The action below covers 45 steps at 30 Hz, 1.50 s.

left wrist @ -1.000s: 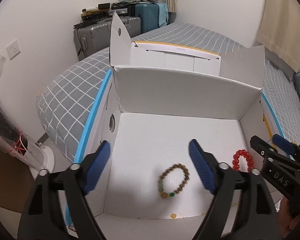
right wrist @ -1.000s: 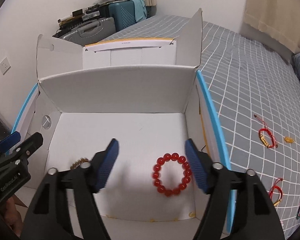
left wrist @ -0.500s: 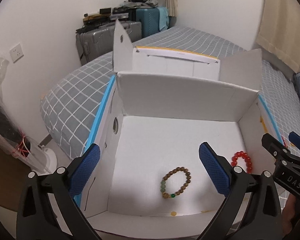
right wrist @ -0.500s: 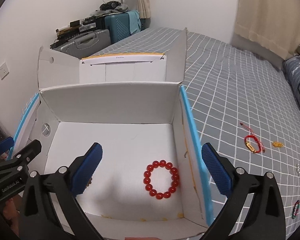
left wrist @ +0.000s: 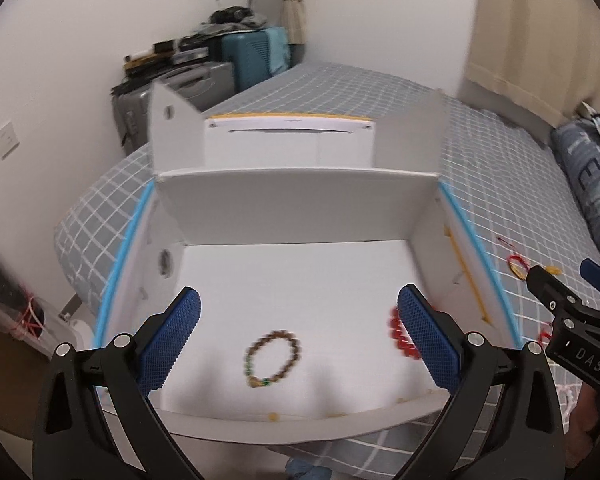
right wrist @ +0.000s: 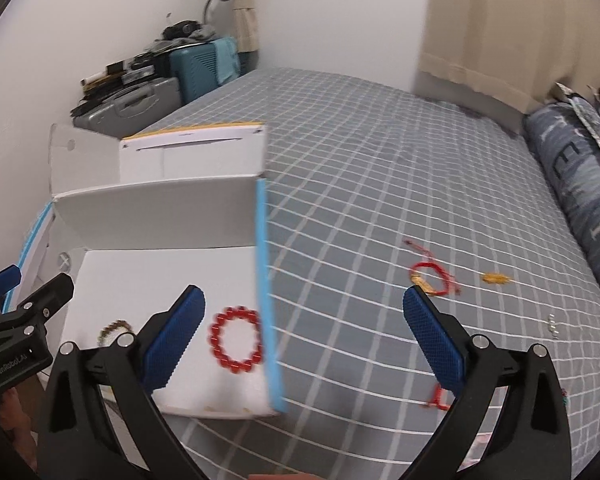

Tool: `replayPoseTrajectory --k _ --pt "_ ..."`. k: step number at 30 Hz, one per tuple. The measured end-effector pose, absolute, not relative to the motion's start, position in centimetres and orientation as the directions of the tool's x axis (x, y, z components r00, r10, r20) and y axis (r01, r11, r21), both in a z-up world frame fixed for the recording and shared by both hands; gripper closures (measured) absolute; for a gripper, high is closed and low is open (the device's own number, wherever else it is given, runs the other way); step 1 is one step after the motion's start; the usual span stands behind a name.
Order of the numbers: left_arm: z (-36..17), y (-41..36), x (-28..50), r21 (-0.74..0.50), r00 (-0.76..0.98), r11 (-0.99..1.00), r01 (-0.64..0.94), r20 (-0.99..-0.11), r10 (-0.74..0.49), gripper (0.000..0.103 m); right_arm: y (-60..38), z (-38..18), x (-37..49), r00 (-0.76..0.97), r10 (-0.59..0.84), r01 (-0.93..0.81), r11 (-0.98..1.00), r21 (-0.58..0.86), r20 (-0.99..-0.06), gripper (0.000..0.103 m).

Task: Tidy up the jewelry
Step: 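Move both tools back over the remaining bracelets on the bed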

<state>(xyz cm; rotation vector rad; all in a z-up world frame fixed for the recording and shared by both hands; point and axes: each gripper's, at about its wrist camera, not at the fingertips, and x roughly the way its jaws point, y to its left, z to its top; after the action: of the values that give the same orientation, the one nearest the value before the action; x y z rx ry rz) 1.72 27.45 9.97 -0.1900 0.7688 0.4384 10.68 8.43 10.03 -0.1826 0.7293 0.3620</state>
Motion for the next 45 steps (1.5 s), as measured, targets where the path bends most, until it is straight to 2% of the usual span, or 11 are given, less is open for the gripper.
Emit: replayPoseTrajectory --k 23,34,45 --pt "9.5 11.2 7.1 0.003 0.694 0.983 -0.184 -0.708 0.132 0.006 -10.3 10.6 11.2 0.728 0.042 -0.125 0.99 -0.072 -0.684 0.008" --pt "6.5 4.0 10.2 -0.031 0.665 0.998 -0.045 -0.746 0.007 0.006 -17.3 8.9 11.6 0.699 -0.032 -0.036 0.996 -0.08 -0.714 0.008" --pt "2.5 -1.2 13.2 -0.017 0.606 1.0 0.015 -0.795 -0.023 0.006 -24.1 5.8 12.1 0.643 -0.051 0.028 0.999 -0.044 -0.764 0.008"
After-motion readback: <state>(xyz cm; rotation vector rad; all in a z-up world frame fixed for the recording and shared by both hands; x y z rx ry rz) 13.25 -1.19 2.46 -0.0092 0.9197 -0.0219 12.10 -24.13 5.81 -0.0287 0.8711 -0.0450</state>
